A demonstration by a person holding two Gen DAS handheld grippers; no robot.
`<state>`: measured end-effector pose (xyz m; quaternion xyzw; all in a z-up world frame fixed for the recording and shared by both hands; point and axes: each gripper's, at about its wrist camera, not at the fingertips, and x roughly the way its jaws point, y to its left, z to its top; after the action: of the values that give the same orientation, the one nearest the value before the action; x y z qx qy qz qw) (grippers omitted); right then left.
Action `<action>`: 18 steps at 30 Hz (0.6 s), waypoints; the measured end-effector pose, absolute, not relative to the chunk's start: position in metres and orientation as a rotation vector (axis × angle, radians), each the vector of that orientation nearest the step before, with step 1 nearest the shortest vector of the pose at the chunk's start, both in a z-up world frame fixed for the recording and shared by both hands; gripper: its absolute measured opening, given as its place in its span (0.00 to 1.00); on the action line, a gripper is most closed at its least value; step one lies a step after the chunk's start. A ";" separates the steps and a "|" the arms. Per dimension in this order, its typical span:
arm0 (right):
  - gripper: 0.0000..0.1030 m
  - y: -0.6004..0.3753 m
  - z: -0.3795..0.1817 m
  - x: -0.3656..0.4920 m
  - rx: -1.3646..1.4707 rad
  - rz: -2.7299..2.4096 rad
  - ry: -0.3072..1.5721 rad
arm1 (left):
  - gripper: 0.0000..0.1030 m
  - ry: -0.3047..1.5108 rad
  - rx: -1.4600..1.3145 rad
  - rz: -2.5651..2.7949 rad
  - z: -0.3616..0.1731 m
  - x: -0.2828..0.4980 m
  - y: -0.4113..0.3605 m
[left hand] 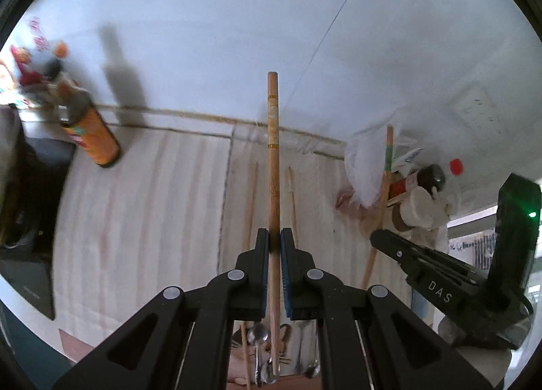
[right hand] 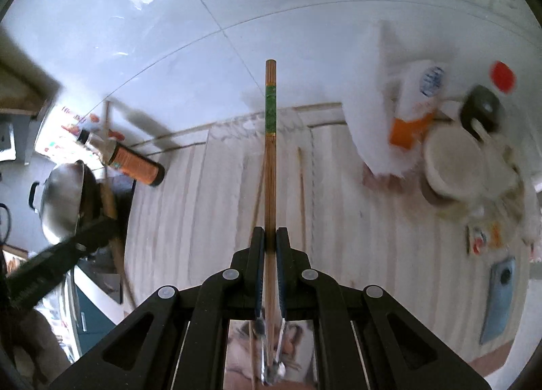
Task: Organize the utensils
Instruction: 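Carry both chopsticks into the clear plastic basket and open both tools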
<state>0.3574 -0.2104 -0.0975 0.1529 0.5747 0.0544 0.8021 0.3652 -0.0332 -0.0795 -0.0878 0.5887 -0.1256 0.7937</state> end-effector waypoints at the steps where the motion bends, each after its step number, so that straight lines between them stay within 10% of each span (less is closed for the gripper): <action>1: 0.07 -0.208 -0.101 0.365 0.327 0.113 1.242 | 0.04 1.296 -0.188 -0.267 -0.089 0.377 -0.037; 8: 0.09 -0.192 -0.155 0.412 0.289 0.098 1.413 | 0.06 1.444 -0.154 -0.261 -0.132 0.412 -0.050; 12: 0.36 -0.200 -0.161 0.406 0.280 0.078 1.406 | 0.08 1.424 -0.133 -0.223 -0.135 0.401 -0.044; 16: 0.37 -0.217 -0.151 0.382 0.272 0.049 1.355 | 0.12 1.346 -0.077 -0.133 -0.128 0.375 -0.031; 18: 0.41 -0.226 -0.146 0.367 0.264 0.022 1.333 | 0.30 1.299 -0.049 -0.079 -0.124 0.357 -0.024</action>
<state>0.3670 -0.2263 -0.1456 0.1220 0.6166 0.0100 0.7777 0.3574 -0.0236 -0.1238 -0.0227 0.6044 -0.0367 0.7955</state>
